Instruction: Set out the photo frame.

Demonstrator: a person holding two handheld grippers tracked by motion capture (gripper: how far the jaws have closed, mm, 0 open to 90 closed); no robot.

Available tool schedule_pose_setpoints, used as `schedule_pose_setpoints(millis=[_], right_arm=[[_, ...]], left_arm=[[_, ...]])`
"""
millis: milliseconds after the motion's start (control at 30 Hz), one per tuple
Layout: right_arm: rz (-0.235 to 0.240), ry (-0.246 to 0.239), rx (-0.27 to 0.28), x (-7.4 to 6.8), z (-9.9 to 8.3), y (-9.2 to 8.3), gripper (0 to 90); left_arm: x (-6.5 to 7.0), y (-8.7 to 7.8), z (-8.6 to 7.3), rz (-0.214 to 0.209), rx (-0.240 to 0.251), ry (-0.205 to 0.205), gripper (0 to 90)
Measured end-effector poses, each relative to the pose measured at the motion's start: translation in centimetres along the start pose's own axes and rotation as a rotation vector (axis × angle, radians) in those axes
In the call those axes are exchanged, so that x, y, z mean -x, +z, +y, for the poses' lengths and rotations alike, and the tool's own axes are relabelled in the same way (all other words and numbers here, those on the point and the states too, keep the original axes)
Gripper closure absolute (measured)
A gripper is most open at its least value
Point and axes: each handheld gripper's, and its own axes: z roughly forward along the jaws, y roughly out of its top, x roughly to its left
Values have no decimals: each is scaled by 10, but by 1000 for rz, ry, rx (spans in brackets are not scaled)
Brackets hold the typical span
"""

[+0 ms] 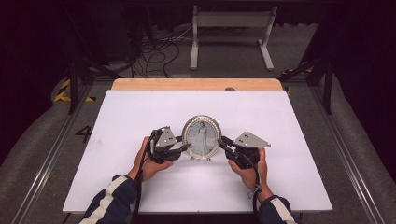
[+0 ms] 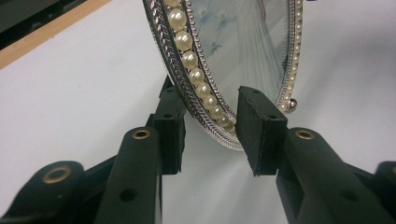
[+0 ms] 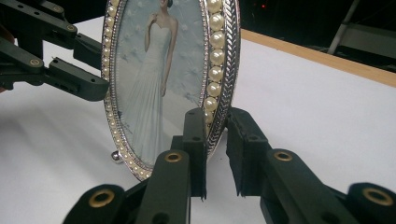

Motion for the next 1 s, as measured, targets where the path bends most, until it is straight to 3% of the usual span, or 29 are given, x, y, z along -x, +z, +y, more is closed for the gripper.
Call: schedule_pose_setpoints(millis=[567,1000], right_arm=[[-16,-74,-22,-2,1,-1,746],[-3,-116,-52,-3,1,-2,634]], left_arm=[[0,-2,0,-1,3,14,638],[3,-9,0,4,12,49,552]])
